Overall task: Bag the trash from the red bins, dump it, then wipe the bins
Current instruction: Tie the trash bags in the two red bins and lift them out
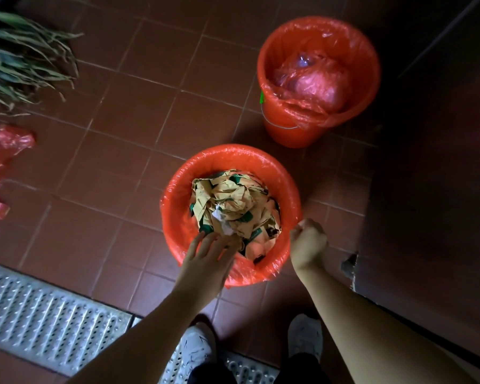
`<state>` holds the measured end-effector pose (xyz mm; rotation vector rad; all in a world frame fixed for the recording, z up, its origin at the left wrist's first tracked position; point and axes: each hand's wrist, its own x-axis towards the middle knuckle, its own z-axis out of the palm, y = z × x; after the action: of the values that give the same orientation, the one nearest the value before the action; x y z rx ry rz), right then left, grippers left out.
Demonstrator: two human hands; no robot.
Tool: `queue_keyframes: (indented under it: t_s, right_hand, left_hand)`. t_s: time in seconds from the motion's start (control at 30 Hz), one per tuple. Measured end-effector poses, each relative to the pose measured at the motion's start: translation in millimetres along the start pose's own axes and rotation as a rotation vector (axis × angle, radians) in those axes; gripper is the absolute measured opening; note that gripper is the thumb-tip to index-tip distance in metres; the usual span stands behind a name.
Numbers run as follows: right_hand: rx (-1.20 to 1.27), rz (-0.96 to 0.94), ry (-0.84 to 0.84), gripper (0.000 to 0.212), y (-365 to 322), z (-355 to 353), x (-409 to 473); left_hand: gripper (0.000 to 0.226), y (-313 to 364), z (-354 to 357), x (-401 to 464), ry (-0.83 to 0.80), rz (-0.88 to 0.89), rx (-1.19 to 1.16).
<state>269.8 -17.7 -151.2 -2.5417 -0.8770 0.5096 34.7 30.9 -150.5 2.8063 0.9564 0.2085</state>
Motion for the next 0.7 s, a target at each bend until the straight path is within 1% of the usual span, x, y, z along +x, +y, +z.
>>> queue_keyframes:
  t_s: [0.07,0.13,0.27,0.3,0.33,0.4,0.47,0.53,0.57,0.6,0.63,0.7]
  right_hand:
    - [-0.023,-0.107,-0.005,0.005,-5.5,-0.5,-4.6]
    - [-0.079,-0.281,-0.05,0.005,-11.5,1.1,-12.1]
    - [-0.336,-0.832,-0.145,0.015,-25.0,8.7,-27.3]
    - [-0.393,-0.884,-0.169,0.016,-28.1,9.1,-30.8]
    - [-0.431,-0.872,-0.194,0.016,-28.7,9.1,-33.2]
    - [-0.482,-0.757,-0.254,0.014,-24.7,8.2,-36.7]
    - [-0.567,-0.668,-0.375,0.013,-23.4,4.9,-37.3]
    - [-0.646,-0.647,-0.51,0.019,-22.1,4.4,-36.1]
    - [-0.641,-0.644,-0.544,0.021,-23.1,3.0,-35.4]
    - [-0.594,-0.639,-0.534,0.021,-24.2,2.6,-34.1]
    - [-0.512,-0.617,-0.483,0.02,-25.9,1.6,-31.4]
    - [-0.329,-0.52,-0.295,0.017,-29.4,0.7,-19.1]
  left_hand:
    - [0.032,0.4,-2.3,1.2,0.0,-0.002,0.01]
    - [0.031,1.7,-4.5,1.8,0.002,0.013,0.025]
    - [0.03,0.4,-10.4,2.6,-0.012,-0.011,0.033]
    - [0.029,-1.1,-12.2,2.4,-0.015,-0.031,0.034]
    - [0.028,-2.8,-13.9,1.3,-0.018,-0.052,0.034]
    - [0.028,-6.4,-17.8,-3.1,-0.025,-0.084,0.034]
    - [0.029,-11.8,-22.2,-8.8,-0.049,-0.104,0.053]
    - [0.031,-18.1,-25.6,-14.2,-0.09,-0.136,0.075]
    - [0.033,-21.2,-27.0,-16.4,-0.108,-0.167,0.085]
    - [0.036,-24.0,-28.2,-18.0,-0.127,-0.205,0.094]
    - [0.039,-26.6,-29.4,-19.5,-0.147,-0.245,0.101]
    - [0.044,-31.7,-31.4,-21.6,-0.183,-0.33,0.103]
